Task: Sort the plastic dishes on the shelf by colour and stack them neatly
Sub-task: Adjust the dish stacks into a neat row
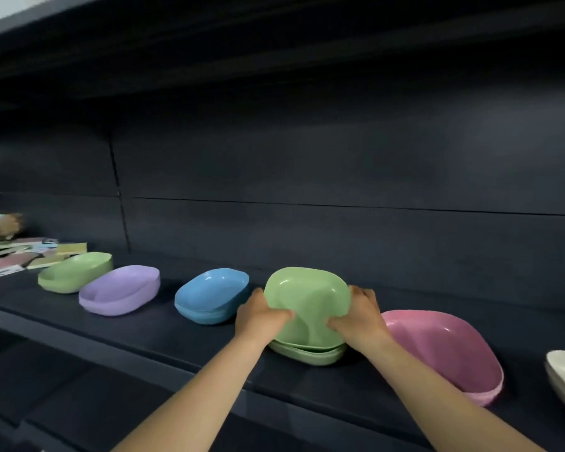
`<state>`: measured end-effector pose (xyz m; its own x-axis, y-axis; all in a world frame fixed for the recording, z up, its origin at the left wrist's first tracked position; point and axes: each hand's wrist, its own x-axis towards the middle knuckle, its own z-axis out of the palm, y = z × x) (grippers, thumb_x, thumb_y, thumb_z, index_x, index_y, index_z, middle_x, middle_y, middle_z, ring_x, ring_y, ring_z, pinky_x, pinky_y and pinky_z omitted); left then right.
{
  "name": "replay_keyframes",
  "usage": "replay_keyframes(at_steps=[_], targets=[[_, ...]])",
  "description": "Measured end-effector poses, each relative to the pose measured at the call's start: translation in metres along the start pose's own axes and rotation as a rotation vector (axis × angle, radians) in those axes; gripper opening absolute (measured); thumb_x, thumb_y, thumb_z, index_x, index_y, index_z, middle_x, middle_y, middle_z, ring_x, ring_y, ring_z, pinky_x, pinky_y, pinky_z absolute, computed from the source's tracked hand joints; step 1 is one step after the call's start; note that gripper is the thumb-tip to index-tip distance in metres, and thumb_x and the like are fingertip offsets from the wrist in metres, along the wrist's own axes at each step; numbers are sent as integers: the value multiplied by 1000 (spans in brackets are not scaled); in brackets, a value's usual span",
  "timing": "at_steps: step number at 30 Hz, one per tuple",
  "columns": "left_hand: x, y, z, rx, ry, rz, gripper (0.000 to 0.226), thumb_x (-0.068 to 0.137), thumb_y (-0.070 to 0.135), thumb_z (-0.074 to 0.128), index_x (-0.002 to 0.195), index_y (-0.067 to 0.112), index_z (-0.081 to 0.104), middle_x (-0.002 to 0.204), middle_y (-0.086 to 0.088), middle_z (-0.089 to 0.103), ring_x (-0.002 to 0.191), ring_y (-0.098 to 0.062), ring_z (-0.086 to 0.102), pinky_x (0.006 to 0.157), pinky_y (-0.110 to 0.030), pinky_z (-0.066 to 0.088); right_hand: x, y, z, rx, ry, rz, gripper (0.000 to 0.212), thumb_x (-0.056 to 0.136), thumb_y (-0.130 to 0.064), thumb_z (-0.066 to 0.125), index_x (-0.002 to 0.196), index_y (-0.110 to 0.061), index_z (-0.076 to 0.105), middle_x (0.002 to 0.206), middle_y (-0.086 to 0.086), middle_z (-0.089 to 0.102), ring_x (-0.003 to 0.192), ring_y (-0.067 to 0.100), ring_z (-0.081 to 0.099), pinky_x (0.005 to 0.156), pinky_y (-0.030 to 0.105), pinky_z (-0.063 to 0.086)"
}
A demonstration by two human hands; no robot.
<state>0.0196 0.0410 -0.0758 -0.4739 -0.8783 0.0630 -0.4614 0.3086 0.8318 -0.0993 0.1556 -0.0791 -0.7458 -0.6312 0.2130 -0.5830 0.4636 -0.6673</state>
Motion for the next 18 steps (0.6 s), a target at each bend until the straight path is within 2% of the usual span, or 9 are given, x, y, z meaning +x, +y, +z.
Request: replay_keyframes(at_steps=[3, 6, 8, 11, 12, 13, 14, 16, 18], targets=[[5, -8, 3, -47, -3, 3, 56, 72, 23, 76, 115, 12, 43, 120, -6, 44, 109, -23, 50, 86, -30, 43, 5, 1, -1, -78, -80, 28, 53, 72, -14, 67, 120, -8, 47, 124, 10, 47, 119, 25, 41, 93, 26, 40], [9, -14, 4, -203, -134, -66, 59, 74, 17, 77, 120, 10, 41, 122, -6, 52, 104, -22, 54, 84, -30, 43, 3, -2, -4, -127, -140, 51, 61, 73, -12, 71, 126, -7, 41, 129, 9, 44, 120, 23, 44, 87, 22, 38], [13, -15, 3, -214, -191, -70, 57, 75, 15, 76, 119, 11, 41, 118, -4, 57, 102, -20, 56, 84, -29, 44, 2, -4, -7, -133, -159, 63, 69, 72, -12, 73, 130, -6, 37, 133, 9, 41, 121, 22, 45, 86, 21, 37], [18, -15, 1, -209, -257, -65, 53, 74, 14, 76, 117, 14, 45, 114, -2, 59, 104, -20, 57, 85, -29, 44, 1, -8, -10, -81, -162, 50, 95, 72, -14, 75, 148, -9, 17, 147, 7, 28, 135, 21, 33, 99, 22, 33], [19, -15, 1, -216, -268, -66, 51, 74, 13, 76, 116, 14, 47, 114, -2, 60, 104, -19, 57, 84, -28, 44, 2, -10, -10, -46, -149, 50, 95, 74, -14, 74, 149, -12, 15, 147, 6, 28, 136, 21, 32, 101, 24, 33], [19, -14, 1, -226, -271, -68, 49, 74, 11, 76, 115, 13, 49, 114, -2, 61, 103, -19, 57, 83, -27, 44, 3, -12, -10, -14, -127, 45, 87, 74, -14, 72, 146, -13, 23, 143, 6, 33, 132, 21, 37, 98, 26, 36], [19, -13, 0, -236, -270, -71, 47, 74, 10, 76, 114, 13, 51, 113, -2, 61, 103, -19, 57, 82, -27, 43, 4, -12, -9, 3, -104, 44, 74, 75, -15, 71, 138, -13, 33, 135, 6, 41, 123, 21, 44, 91, 26, 41], [19, -12, 0, -256, -268, -78, 45, 75, 11, 76, 114, 12, 52, 112, -3, 62, 100, -19, 57, 79, -26, 42, 6, -12, -8, -2, -77, 62, 54, 75, -16, 70, 122, -11, 44, 123, 5, 49, 107, 20, 52, 77, 24, 40], [21, -12, -1, -265, -267, -87, 41, 76, 12, 75, 112, 11, 53, 111, -3, 62, 96, -19, 57, 78, -26, 41, 6, -10, -9, -51, -89, 66, 48, 75, -15, 69, 117, -9, 47, 119, 6, 52, 105, 21, 54, 75, 23, 40]])
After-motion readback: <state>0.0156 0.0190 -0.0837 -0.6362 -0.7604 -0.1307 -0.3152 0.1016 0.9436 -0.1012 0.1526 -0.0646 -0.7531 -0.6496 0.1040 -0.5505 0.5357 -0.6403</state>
